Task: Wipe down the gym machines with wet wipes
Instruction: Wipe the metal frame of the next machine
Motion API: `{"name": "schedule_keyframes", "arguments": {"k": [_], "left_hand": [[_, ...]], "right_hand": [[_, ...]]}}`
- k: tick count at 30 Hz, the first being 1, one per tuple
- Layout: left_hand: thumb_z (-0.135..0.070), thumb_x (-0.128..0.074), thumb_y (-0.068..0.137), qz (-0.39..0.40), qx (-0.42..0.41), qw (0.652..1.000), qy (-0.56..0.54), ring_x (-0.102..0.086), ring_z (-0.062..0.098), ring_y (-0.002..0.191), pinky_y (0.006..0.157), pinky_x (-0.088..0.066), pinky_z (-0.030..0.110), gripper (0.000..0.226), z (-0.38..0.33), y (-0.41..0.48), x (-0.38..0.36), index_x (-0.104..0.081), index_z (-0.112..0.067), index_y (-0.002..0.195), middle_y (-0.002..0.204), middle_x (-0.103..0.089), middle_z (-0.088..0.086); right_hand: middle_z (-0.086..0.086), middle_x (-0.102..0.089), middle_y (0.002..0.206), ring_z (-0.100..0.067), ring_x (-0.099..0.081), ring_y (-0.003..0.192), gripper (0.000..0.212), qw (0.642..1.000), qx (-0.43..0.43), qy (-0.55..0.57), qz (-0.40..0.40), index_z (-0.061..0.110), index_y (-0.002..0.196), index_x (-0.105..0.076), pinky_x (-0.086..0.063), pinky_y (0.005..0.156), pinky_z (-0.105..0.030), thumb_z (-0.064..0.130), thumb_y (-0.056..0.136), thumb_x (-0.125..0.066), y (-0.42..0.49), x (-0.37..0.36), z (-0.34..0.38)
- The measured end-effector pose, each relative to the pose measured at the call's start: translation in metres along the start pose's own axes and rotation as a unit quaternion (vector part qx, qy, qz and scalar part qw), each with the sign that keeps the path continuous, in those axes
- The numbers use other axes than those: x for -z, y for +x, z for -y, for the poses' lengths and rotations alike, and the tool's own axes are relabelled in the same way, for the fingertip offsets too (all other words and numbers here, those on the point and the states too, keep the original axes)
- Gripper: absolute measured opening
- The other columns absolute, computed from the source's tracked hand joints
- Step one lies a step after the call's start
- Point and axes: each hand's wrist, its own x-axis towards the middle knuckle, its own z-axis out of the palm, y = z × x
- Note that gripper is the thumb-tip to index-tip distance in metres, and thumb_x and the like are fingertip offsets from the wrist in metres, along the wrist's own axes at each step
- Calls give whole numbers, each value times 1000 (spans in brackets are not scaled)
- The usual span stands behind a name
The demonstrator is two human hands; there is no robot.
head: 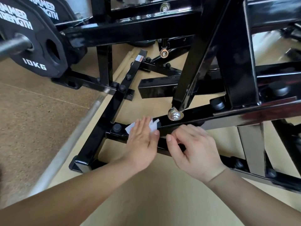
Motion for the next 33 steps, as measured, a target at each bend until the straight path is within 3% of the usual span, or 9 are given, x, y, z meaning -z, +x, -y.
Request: {"name": "schedule_keyframes", "arguments": {"k": [7, 12, 15, 17, 19, 23, 27, 29, 33], "left_hand": [[-34, -33, 105, -33, -290, 955, 52, -3, 11, 158, 129, -6, 39, 65, -69, -5, -11, -13, -14, 164, 172, -12, 0], [-18, -52, 105, -92, -147, 984, 37, -33, 4, 149, 116, -41, 35, 55, 10, -6, 15, -37, -27, 158, 163, -36, -11], [-14, -47, 107, -55, -134, 989, -39, -64, -6, 108, 91, -50, 17, 35, 28, -27, 36, -59, -26, 137, 135, -63, -19], [-17, -46, 109, -40, -96, 991, -83, -50, 0, 59, 60, -40, 19, 24, 39, -51, 46, -66, -30, 105, 77, -62, -18], [-23, -46, 109, -65, -29, 990, -120, -33, 7, 52, 54, -29, 26, 31, 55, -73, 60, -55, -31, 80, 59, -36, -11], [-28, -46, 108, -179, 90, 963, -178, -42, 9, 59, 61, -38, 29, 36, 87, -74, 112, -53, -7, 80, 64, -43, 8], [-20, -44, 108, -170, -39, 984, 39, -57, -13, 94, 83, -44, 7, 25, 116, -64, 137, -60, -16, 127, 99, -59, -40], [-27, -35, 109, -65, -103, 975, 184, -29, -2, 147, 113, -41, 24, 47, 144, -69, 117, -41, -18, 155, 159, -35, -23], [-51, -11, 109, 68, -76, 958, 269, 22, 11, 155, 125, 11, 28, 66, 171, -63, 101, -1, -13, 163, 170, 14, 2]], "right_hand": [[12, -38, 61, -16, -46, 58, 36, 997, -68, -39, 0, 19, 66, -48, -28, 51, -29, 37, 97, -46, -10, 33, -21], [8, -32, 54, -15, -38, 50, 43, 999, -45, 16, 17, 25, 62, -33, -33, 44, -29, 38, 100, -48, -8, 7, -1], [10, -29, 55, -12, -34, 52, 42, 996, -40, 75, 35, 29, 65, -28, -30, 46, -28, 39, 100, -50, 1, -18, 25], [14, -34, 57, -11, -37, 56, 37, 990, -47, 121, 47, 32, 68, -32, -34, 47, -29, 38, 100, -51, 8, -37, 40], [15, -53, 71, -10, -52, 69, 26, 984, -49, 154, 72, 29, 76, -53, -48, 56, -33, 36, 101, -50, 11, -55, 51], [9, -66, 115, -13, -62, 109, 31, 975, -57, 179, 123, 17, 118, -71, -55, 88, -33, 32, 102, -49, 14, -84, 66], [6, -64, 131, -13, -57, 123, 38, 979, -57, 102, 168, 17, 130, -67, -49, 98, -26, 28, 101, -45, 30, -110, 83], [0, -63, 137, -20, -57, 127, 43, 974, -50, 43, 216, 14, 136, -64, -43, 106, -30, 28, 101, -44, 42, -127, 89], [-9, -57, 147, -30, -56, 131, 53, 940, -46, -42, 336, 10, 145, -54, -41, 114, -40, 36, 104, -34, 65, -168, 91]]}}
